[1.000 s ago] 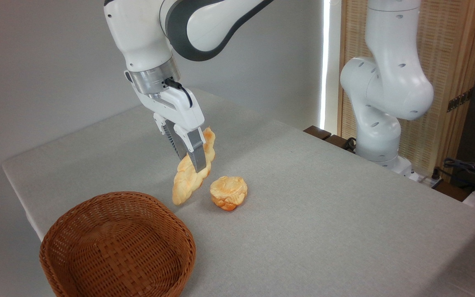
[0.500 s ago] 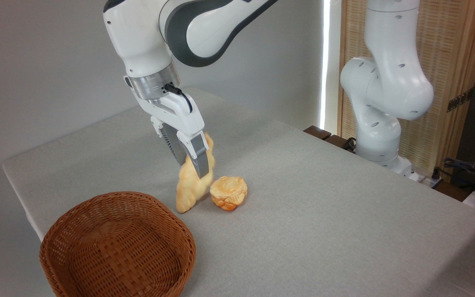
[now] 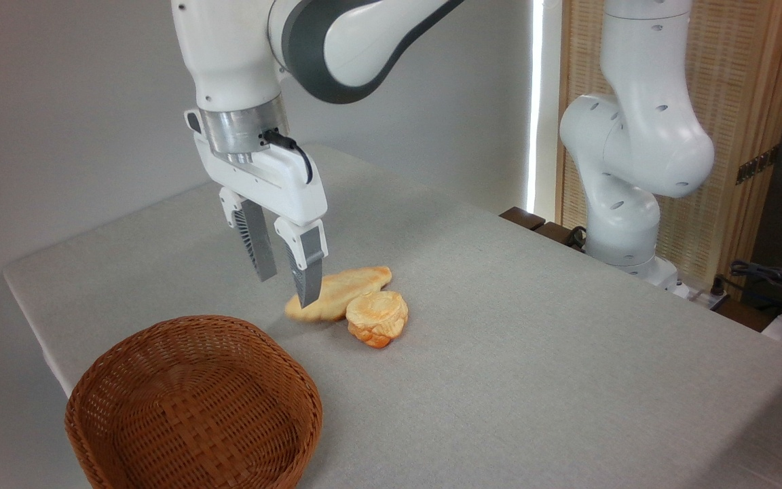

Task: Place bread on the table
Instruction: 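Open the gripper to release the roll and raise it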

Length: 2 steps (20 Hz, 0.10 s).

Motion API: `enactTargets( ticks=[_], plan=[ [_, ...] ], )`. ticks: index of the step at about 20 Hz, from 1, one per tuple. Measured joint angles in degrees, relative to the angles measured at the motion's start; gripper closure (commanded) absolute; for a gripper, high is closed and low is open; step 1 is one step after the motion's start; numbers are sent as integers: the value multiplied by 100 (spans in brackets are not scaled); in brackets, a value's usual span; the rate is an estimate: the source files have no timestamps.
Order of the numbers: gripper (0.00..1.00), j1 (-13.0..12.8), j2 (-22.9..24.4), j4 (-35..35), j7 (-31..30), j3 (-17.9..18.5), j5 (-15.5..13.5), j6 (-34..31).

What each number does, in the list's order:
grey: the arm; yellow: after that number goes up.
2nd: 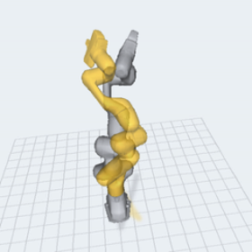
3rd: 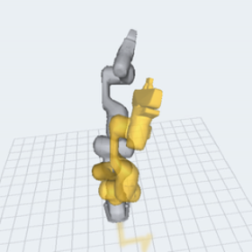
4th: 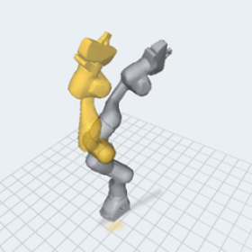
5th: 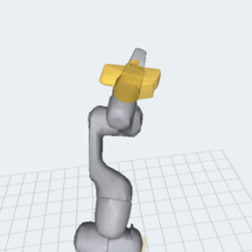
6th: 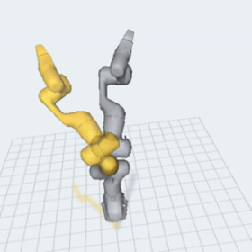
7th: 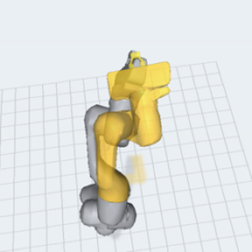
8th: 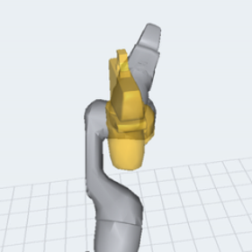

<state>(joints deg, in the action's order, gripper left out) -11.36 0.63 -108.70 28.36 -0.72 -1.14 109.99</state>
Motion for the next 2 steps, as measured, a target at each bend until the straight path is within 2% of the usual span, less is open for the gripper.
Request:
enactTargets(
  ticks=[2],
  plan=[
    [0, 10, 41, 98, 145, 180, 0, 9]
  ],
)
